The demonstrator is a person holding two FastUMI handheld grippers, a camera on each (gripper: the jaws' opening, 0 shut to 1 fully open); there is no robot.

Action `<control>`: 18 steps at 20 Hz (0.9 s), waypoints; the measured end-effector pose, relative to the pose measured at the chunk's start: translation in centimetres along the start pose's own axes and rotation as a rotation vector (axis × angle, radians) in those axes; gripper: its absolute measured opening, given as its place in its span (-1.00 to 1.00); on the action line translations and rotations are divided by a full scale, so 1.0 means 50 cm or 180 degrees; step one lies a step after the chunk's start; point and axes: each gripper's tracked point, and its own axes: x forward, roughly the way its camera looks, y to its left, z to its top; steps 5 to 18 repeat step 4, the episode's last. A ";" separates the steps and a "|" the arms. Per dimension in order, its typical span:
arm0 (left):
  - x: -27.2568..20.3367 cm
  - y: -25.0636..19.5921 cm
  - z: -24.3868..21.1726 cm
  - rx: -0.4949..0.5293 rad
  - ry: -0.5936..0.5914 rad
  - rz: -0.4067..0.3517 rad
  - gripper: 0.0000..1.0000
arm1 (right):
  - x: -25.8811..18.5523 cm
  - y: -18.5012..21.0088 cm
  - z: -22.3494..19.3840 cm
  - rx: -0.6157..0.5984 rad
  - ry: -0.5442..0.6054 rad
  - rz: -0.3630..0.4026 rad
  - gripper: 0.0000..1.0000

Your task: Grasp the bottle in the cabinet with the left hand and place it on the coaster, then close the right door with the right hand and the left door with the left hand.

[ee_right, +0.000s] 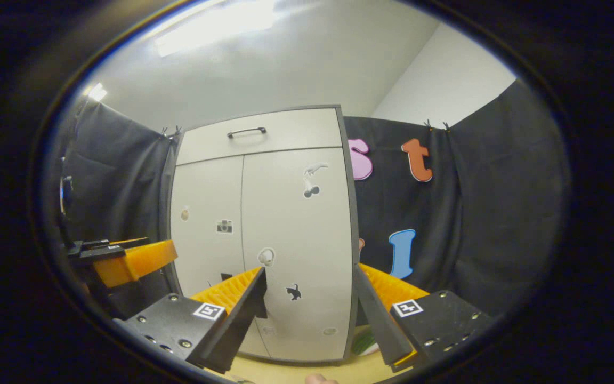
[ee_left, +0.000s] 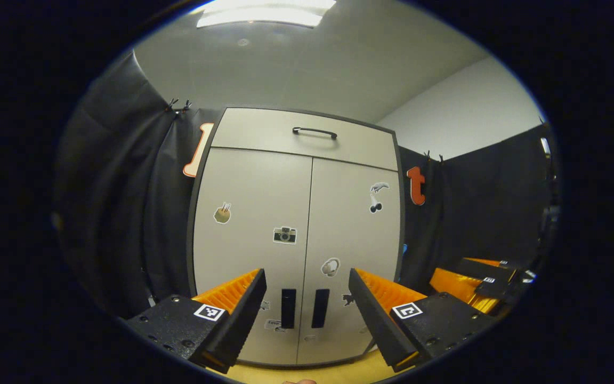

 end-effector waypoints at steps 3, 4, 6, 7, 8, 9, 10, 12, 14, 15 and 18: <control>-0.033 0.029 0.020 0.0076 -0.0028 0.0128 0.96 | -0.031 0.014 0.027 -0.0025 -0.0064 0.0053 0.97; -0.041 0.038 0.022 0.0112 -0.0032 0.0162 0.96 | -0.034 0.019 0.029 -0.0016 -0.0059 0.0067 0.97; -0.041 0.038 0.022 0.0112 -0.0032 0.0162 0.96 | -0.034 0.019 0.029 -0.0016 -0.0059 0.0067 0.97; -0.041 0.038 0.022 0.0112 -0.0032 0.0162 0.96 | -0.034 0.019 0.029 -0.0016 -0.0059 0.0067 0.97; -0.041 0.038 0.022 0.0112 -0.0032 0.0162 0.96 | -0.034 0.019 0.029 -0.0016 -0.0059 0.0067 0.97; -0.041 0.038 0.022 0.0112 -0.0032 0.0162 0.96 | -0.034 0.019 0.029 -0.0016 -0.0059 0.0067 0.97; -0.041 0.038 0.022 0.0112 -0.0032 0.0162 0.96 | -0.034 0.019 0.029 -0.0016 -0.0059 0.0067 0.97; -0.041 0.038 0.022 0.0112 -0.0032 0.0162 0.96 | -0.034 0.019 0.029 -0.0016 -0.0059 0.0067 0.97; -0.041 0.038 0.022 0.0112 -0.0032 0.0162 0.96 | -0.034 0.019 0.029 -0.0016 -0.0059 0.0067 0.97; -0.041 0.038 0.022 0.0112 -0.0032 0.0162 0.96 | -0.034 0.019 0.029 -0.0016 -0.0059 0.0067 0.97; -0.041 0.038 0.022 0.0112 -0.0032 0.0162 0.96 | -0.034 0.019 0.029 -0.0016 -0.0059 0.0067 0.97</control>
